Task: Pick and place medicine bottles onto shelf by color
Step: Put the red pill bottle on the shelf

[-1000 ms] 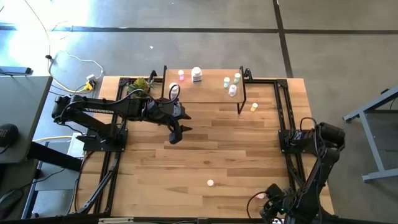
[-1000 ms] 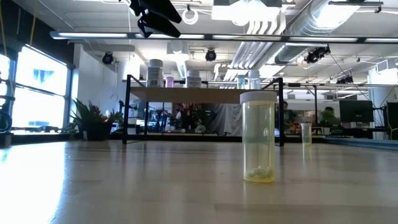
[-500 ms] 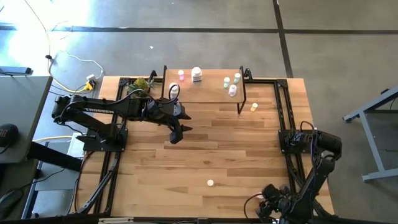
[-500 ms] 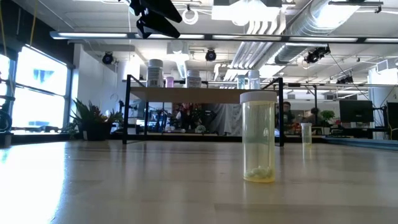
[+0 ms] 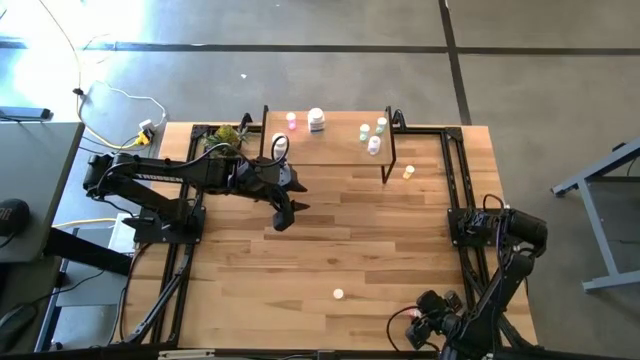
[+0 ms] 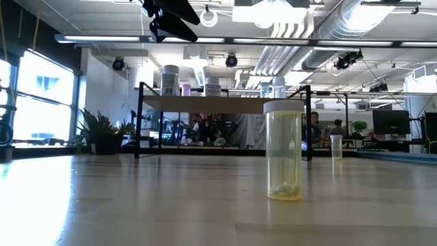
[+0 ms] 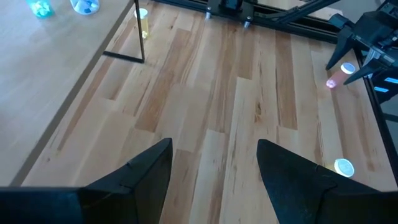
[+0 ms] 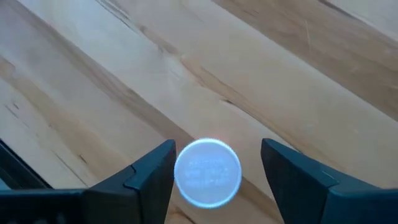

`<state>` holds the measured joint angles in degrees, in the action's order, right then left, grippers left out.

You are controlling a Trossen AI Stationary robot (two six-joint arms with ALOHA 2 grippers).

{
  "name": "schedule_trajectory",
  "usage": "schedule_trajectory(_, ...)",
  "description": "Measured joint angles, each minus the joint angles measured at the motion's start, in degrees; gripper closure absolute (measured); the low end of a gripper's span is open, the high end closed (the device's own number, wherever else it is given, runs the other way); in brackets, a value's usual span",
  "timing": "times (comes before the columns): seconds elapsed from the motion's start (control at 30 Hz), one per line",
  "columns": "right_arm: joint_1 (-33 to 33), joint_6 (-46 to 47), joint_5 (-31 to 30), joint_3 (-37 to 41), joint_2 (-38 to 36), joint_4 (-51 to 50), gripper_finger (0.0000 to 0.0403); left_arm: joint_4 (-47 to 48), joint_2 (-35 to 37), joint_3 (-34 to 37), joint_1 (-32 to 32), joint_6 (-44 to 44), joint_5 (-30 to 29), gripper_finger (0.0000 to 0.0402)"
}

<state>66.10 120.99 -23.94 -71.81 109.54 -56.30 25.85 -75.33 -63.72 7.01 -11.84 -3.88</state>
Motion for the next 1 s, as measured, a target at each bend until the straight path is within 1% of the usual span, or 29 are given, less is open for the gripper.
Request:
schedule_trajectory(0.2,-0.12,0.02,0.33,0.0,0.0,0.01,0.0204,0.0,0.0,0.0,0.0,0.53,-0.08,0.0179)
schedule_trajectory(0.47,-0.12,1.06,0.96,0.0,0.0,0.28,0.0273,0.0,0.0,0.0,0.17,1.51,-1.53,0.0179)
schedule_trajectory(0.6,-0.18,1.53,0.98,0.0,-0.19,1.01,0.0296,0.0,0.0,0.0,0.17,1.51,-1.53,0.0179)
schedule_trajectory(0.7,-0.67,1.53,1.13,-0.15,-1.15,1.2,0.0305,0.02,0.0,0.0,0.17,2.57,-1.53,0.0179)
schedule_trajectory(0.87,-3.0,0.79,1.22,-0.2,-3.42,1.96,0.0308,0.04,0.0,0.0,0.59,4.53,-1.5,0.0179)
schedule_trajectory(1.0,-6.37,-2.83,1.18,-0.2,-5.92,3.68,0.0309,0.04,0.0,0.0,1.8,6.8,-1.1,0.0179)
